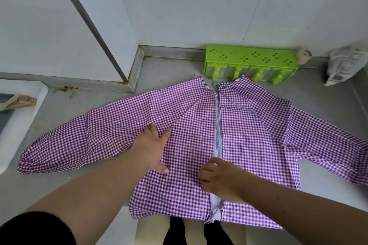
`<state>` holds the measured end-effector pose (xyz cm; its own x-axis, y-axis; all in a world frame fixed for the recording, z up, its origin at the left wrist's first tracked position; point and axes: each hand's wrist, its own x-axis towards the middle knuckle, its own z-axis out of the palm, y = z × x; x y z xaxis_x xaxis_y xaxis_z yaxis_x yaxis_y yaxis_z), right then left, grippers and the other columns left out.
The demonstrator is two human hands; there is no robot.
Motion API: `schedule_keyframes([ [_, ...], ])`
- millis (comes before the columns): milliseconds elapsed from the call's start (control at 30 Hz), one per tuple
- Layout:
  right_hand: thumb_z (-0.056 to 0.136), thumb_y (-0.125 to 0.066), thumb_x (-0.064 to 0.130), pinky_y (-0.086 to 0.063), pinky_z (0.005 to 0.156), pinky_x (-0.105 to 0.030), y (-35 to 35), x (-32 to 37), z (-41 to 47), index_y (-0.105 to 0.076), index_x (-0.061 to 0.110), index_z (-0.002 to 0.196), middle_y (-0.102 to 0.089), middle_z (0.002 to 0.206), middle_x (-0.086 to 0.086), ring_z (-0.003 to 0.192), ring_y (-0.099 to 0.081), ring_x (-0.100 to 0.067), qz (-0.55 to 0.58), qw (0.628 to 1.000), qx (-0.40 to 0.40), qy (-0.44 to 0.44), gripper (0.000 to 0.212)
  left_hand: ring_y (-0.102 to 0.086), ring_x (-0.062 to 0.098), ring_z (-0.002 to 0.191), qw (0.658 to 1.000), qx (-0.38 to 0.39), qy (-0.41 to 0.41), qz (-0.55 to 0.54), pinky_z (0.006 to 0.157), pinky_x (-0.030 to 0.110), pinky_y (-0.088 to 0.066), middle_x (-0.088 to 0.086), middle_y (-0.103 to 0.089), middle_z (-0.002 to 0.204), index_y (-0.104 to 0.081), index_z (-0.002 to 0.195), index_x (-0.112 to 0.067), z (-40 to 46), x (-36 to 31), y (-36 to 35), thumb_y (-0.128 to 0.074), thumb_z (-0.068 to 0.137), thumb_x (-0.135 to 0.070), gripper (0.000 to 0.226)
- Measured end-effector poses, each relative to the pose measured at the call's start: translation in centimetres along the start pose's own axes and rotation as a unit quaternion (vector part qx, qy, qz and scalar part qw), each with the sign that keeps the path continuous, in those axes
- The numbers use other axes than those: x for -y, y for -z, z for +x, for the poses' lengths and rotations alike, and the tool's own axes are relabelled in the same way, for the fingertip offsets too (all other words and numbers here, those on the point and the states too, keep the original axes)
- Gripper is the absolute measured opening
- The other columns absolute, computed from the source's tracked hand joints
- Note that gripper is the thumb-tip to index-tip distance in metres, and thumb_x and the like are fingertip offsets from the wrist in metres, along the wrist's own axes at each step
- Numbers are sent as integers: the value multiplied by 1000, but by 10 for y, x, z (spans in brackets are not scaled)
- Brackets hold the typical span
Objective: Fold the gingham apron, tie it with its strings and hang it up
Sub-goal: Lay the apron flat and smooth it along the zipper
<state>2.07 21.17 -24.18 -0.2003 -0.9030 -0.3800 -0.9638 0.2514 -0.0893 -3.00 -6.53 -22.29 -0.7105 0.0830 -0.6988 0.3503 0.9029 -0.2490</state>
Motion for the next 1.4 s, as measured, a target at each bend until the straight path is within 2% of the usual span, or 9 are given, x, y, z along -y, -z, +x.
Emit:
schedule_keyframes([
  [233, 78, -80, 27, -46, 106, -41, 1, -5, -18, -66, 30, 108, -61, 114, 7, 114, -54, -21, 51, 999, -14, 12, 33, -27, 44, 154, 1000, 4, 14, -8, 123, 52, -33, 29, -1, 171, 18, 164, -26, 3, 6, 7, -53, 66, -99, 141],
  [400, 78, -80, 25, -47, 109, -42, -7, -10, -26, -66, 31, 114, -59, 131, 5, 127, -54, -23, 54, 996, -43, -59, 39, -24, 44, 155, 999, 14, 30, -15, 123, 52, -31, 29, 2, 172, 15, 165, -24, 6, -2, 13, -47, 68, -101, 139],
  [533, 82, -73, 31, -49, 106, -50, -3, -22, -28, -53, 33, 134, -50, 147, -2, 134, -52, -27, 100, 938, -148, -296, 56, -5, 41, 160, 999, -30, 4, -31, 128, 54, -20, 19, 15, 173, 12, 166, -25, 11, -7, 16, -54, 73, -94, 134],
  [667, 86, -55, 73, -16, 127, -51, -6, -45, -38, -6, 28, 162, 1, 172, -3, 158, -1, -26, 233, 855, -28, -462, 101, 3, 37, 161, 997, -46, -30, -47, 130, 53, -14, 16, 17, 174, 13, 165, -31, 14, -20, 20, -61, 75, -88, 130],
  [800, 89, -46, 77, -3, 127, -48, -21, -47, -42, 13, 29, 163, 23, 170, -1, 157, 18, -23, 260, 854, 9, -451, 106, 6, 44, 160, 998, -7, -11, -62, 126, 59, -24, 20, 25, 170, 25, 161, -38, 19, -32, 23, -66, 70, -88, 137],
  [967, 90, -50, 74, 2, 126, -49, -21, -49, -49, 14, 40, 160, 28, 167, 3, 155, 23, -24, 245, 879, 24, -409, 101, 7, 49, 158, 998, 13, 3, -65, 123, 59, -32, 25, 27, 168, 32, 155, -44, 23, -43, 31, -67, 69, -89, 139],
  [1167, 95, -51, 61, -22, 122, -53, -1, -87, -71, -26, 46, 155, -10, 170, 9, 155, -14, -23, 250, 838, -66, -480, 67, -28, 40, 151, 998, -39, -10, -57, 115, 55, -42, 21, -12, 170, 1, 163, -45, 35, -32, 50, -53, 80, -89, 109],
  [1300, 91, -51, 72, -13, 125, -53, -20, -99, -84, 3, 43, 162, 13, 172, 1, 159, 4, -27, 256, 840, 18, -478, 93, -29, 37, 153, 996, -46, 7, -78, 117, 55, -41, 13, -9, 173, -4, 164, -44, 48, -19, 62, -57, 85, -81, 103],
  [1400, 91, -48, 75, -3, 126, -51, -34, -96, -83, 14, 43, 160, 23, 170, 1, 157, 16, -24, 260, 839, 6, -477, 98, -30, 37, 152, 993, -46, 15, -104, 117, 54, -41, 12, -10, 172, -7, 163, -43, 57, -18, 67, -63, 83, -78, 104],
])
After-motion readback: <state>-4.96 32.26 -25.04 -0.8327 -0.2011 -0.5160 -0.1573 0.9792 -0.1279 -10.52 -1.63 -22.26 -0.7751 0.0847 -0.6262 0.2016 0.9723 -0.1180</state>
